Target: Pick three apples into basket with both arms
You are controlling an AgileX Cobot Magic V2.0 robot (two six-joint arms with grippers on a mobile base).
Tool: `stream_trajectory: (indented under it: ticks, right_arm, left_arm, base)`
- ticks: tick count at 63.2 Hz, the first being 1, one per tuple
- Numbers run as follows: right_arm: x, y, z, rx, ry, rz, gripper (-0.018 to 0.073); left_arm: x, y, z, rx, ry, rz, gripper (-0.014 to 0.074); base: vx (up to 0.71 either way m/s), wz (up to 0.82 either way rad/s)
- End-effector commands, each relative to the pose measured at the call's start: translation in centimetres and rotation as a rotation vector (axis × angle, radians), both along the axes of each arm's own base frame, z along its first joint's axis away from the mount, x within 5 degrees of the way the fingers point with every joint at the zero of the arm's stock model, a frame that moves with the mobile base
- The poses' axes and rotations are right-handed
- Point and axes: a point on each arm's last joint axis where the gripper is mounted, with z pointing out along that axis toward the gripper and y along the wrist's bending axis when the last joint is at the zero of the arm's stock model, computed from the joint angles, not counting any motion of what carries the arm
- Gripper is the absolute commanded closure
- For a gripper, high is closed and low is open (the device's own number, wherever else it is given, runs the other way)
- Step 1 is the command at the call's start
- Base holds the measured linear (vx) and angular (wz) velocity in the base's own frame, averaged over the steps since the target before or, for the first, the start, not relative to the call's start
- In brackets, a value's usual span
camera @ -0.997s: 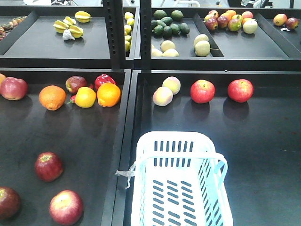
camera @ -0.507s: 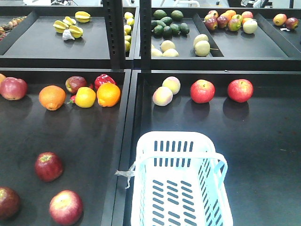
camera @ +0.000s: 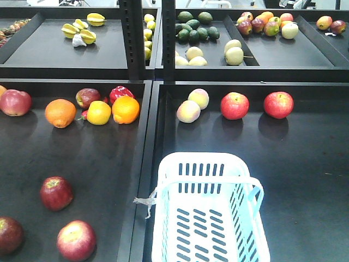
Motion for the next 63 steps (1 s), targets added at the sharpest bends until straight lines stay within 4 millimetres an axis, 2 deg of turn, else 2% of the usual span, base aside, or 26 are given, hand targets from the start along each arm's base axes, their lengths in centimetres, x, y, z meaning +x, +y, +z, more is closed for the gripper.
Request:
stream_trajectory:
  ticks: [1,12,25,38,57,63]
  right_arm:
    - [-0.1,0.0,0.3,0.007,-0.071,-0.004,0.0568]
    - [-0.1,0.0,0.3,0.007,-0.071,-0.004,0.0568]
    - [-0.1,0.0,0.3,0.007,-0.071,-0.004,0.0568]
    - [-0.1,0.0,0.3,0.007,-0.071,-0.004,0.0568]
    - [-0.1,0.0,0.3,0.007,-0.071,-0.004,0.0568]
    - [-0.1,0.0,0.3,0.007,-0.071,-0.004,0.0568]
  left_arm:
    - [0.6,0.0,3.7,0.042,0.017,-0.003,0.0603]
    - [3.0,-0.1,8.2,0.179,0.182,-0.019,0.0603]
    - [5.5,-1.1,10.4,0.288,0.35,-0.171,0.0603]
    - [7.3,-2.0,10.2,0.315,0.423,-0.287,0.0603]
    - [7.4,-2.1,9.8,0.331,0.47,-0.31,0.0601]
    - [7.4,-2.1,9.8,0.333,0.469,-0.311,0.0575]
  base:
    - [0.0,0.0]
    - [0.0,0.0]
    - [0.0,0.0]
    - [0.0,0.0]
    - [0.0,0.0]
    - [0.0,0.0]
